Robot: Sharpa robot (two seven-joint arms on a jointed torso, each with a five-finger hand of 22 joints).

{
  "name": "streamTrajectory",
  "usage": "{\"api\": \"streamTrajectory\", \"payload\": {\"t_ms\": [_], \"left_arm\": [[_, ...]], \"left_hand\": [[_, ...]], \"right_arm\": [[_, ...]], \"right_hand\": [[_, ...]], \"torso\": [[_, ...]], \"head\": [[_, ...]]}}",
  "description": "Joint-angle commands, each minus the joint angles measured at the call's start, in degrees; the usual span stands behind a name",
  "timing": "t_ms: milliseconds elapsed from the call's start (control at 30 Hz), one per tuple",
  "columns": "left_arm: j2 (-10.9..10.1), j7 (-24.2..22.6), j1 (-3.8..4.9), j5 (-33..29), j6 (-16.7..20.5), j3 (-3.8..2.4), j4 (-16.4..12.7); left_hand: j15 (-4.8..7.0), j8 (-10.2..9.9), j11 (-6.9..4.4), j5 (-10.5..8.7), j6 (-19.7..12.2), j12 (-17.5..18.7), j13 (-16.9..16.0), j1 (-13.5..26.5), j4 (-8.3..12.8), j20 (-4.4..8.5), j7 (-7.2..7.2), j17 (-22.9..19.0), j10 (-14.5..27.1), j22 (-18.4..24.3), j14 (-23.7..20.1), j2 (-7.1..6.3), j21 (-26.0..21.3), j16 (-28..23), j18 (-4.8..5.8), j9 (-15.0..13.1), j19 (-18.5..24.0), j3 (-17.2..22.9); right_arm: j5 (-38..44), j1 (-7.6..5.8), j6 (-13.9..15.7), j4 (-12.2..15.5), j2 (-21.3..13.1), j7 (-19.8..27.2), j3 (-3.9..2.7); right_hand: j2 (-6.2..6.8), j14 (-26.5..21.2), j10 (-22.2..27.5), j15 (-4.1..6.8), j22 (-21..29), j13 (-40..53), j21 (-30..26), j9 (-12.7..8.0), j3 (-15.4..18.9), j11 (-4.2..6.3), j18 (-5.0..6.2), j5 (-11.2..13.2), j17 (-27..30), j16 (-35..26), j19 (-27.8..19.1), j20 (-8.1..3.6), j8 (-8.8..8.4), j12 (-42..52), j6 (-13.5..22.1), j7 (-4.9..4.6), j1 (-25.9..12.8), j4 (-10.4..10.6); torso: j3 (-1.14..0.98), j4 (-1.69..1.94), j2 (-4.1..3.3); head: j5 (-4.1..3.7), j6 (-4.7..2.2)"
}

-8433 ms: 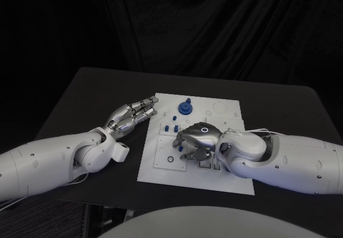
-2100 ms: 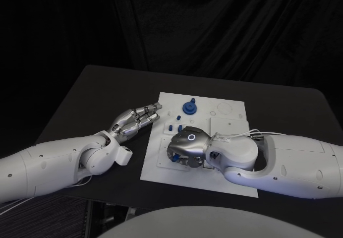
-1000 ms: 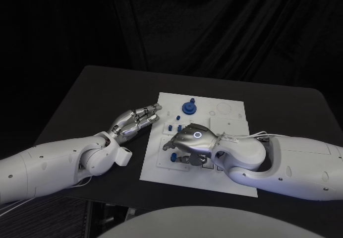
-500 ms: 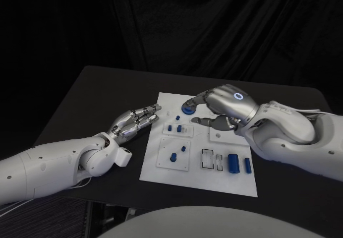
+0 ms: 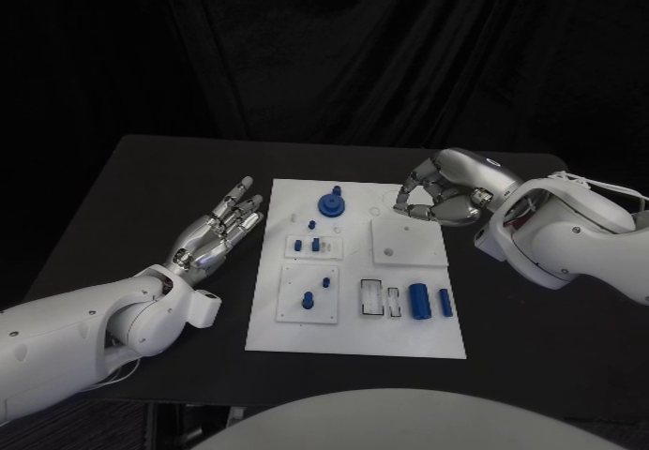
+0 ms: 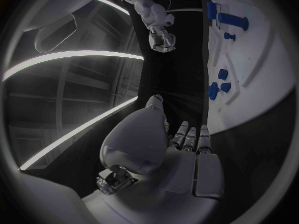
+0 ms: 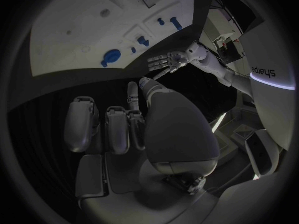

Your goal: Assemble the parts on the task board

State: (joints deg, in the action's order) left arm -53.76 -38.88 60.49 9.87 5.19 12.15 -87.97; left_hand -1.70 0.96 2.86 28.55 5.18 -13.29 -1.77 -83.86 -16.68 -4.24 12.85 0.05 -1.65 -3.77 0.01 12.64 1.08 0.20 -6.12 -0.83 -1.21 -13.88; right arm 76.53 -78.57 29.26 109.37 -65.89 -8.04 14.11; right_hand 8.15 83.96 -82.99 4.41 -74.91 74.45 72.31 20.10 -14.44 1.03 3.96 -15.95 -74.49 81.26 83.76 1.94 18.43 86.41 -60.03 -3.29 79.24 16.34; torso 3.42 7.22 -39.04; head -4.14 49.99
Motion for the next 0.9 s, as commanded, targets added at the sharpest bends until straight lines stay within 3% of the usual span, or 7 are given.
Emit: {"api": "streamTrajectory", "payload": {"t_ms": [33, 200, 233, 433, 500, 733, 900], "left_arm": [[-0.16, -6.54, 0.86, -0.23, 2.78, -0.08, -0.47], [0.13, -6.28, 1.48, -0.23, 2.2, -0.08, -0.51], [0.26, -6.15, 1.53, -0.23, 1.95, -0.08, -0.51], [0.49, -5.4, 1.66, -0.23, 0.83, -0.08, -0.9], [0.47, -5.27, 1.67, -0.23, 0.66, -0.08, -1.01], [0.36, -4.95, 1.69, -0.23, 0.24, -0.08, -0.95], [0.31, -4.73, 1.69, -0.23, 0.07, -0.07, -0.9]], "left_hand": [[-1.04, -0.17, -0.13, 0.09, -0.39, 0.43, 0.09, -0.16, -0.11, -1.61, 0.21, -0.05, 0.22, 0.4, -0.01, 0.8, -0.28, -0.2, -0.77, 0.02, 0.12, -0.38], [-1.63, -0.13, 0.56, 0.46, -0.16, 0.55, 0.09, -0.59, -0.05, -3.03, -1.74, -0.05, 0.33, 0.42, -0.01, 1.31, -0.27, -0.2, -1.75, -0.02, 0.1, -0.44], [-1.74, -0.13, 0.83, 0.69, -0.16, 0.48, 0.08, -0.82, -0.01, -3.2, -2.09, -0.05, 0.34, 0.45, -0.01, 1.39, -0.27, -0.2, -1.87, -0.02, 0.11, -0.38], [-2.64, -0.12, 2.19, 1.92, -0.13, 0.5, 0.08, -2.54, 0.2, -4.16, -4.18, -0.05, 0.49, 0.47, -0.01, 1.6, -0.25, -0.2, -1.98, -0.03, 0.08, 0.17], [-2.97, -0.09, 2.77, 2.05, 0.06, 0.21, 0.04, -2.94, 0.15, -4.43, -5.76, -0.05, 0.45, 0.46, -0.01, 1.68, -0.23, -0.2, -1.93, -0.06, 0.06, 0.32], [-3.18, -0.03, 2.96, 2.28, 0.33, 0.05, 0.03, -3.14, 0.15, -4.65, -6.36, -0.05, 0.42, 0.47, -0.01, 1.8, -0.23, -0.2, -1.93, -0.11, 0.05, 0.43], [-3.73, 0.1, 3.77, 2.44, 1.01, -0.65, -0.04, -3.49, 0.12, -5.33, -8.68, -0.05, 0.3, 0.47, -0.01, 2.03, -0.2, -0.2, -2.03, -0.22, 0.01, 0.59]], "right_arm": [[-4.2, 1.25, -4.95, 1.03, -1.25, -10.28, 0.05], [-1.27, 3.29, -10.4, 1.84, -2.93, -16.46, 0.06], [-0.93, 3.77, -11.21, 1.97, -3.28, -17.32, 0.06], [0.48, 5.83, -12.55, 2.85, -4.9, -19.26, 0.08], [0.81, 6.61, -11.9, 3.4, -5.51, -19.29, 0.09], [5.14, 9.26, -6.82, 5.54, -7.19, -19.53, 0.12], [7.03, 10.11, -7.42, 6.73, -7.97, -21.56, 0.14]], "right_hand": [[0.14, 4.5, -7.01, 0.56, -11.63, 15.55, 4.79, 2.37, 1.28, 0.42, -1.31, 0.06, -7.4, 3.91, 2.25, -0.46, 2.67, 3.59, 0.98, 0.59, -3.92, 0.07], [0.82, 5.31, -7.01, 0.67, -13.1, 15.55, 10.59, 6.75, 1.86, 0.44, -2.43, 2.8, -11.45, 6.49, 4.1, -0.73, 7.19, 3.59, 3.98, 0.73, -7.08, 0.33], [0.78, 5.54, -7.01, 0.56, -13.47, 15.55, 12.06, 9.9, 2.1, 0.42, -2.69, 2.81, -12.8, 7.29, 4.5, -0.9, 10.31, 3.59, 6.7, 0.98, -8.7, 0.43], [0.99, 5.59, -7.01, 0.7, -13.77, 15.55, 13.47, 17.13, 1.86, 0.64, -2.94, 3.6, -13.31, 7.62, 4.74, -0.72, 17.96, 3.59, 11.48, 0.88, -10.36, 0.46], [1.07, 5.66, -7.01, 0.71, -13.74, 15.55, 13.39, 17.59, 1.87, 0.64, -2.92, 3.61, -13.68, 7.81, 4.69, -0.73, 18.44, 3.59, 11.76, 0.9, -10.44, 0.48], [2.25, 6.04, -7.01, 0.02, -12.51, 15.55, 9.56, 19.5, 2.28, 0.24, -2.0, 3.28, -15.51, 8.74, 2.6, -0.08, 20.66, 3.59, 12.22, 0.73, -12.44, 0.55], [2.76, 6.04, -7.01, -0.27, -13.31, 15.55, 12.16, 18.91, 2.65, -0.01, -2.59, 3.14, -15.51, 8.74, 3.56, 0.29, 20.0, 3.59, 11.89, 0.55, -14.81, 0.64]], "torso": [[0.13, -0.09, 0.0], [0.2, -0.08, 0.03], [0.23, -0.08, 0.03], [0.07, -0.22, -0.02], [0.11, -0.13, 0.01], [0.1, -0.07, 0.0], [0.03, -0.15, -0.03]], "head": [[-0.97, 0.01], [-1.82, 0.01], [-1.94, 0.01], [-2.5, 0.01], [-3.28, 0.01], [-5.67, 0.01], [-6.08, 0.01]]}}
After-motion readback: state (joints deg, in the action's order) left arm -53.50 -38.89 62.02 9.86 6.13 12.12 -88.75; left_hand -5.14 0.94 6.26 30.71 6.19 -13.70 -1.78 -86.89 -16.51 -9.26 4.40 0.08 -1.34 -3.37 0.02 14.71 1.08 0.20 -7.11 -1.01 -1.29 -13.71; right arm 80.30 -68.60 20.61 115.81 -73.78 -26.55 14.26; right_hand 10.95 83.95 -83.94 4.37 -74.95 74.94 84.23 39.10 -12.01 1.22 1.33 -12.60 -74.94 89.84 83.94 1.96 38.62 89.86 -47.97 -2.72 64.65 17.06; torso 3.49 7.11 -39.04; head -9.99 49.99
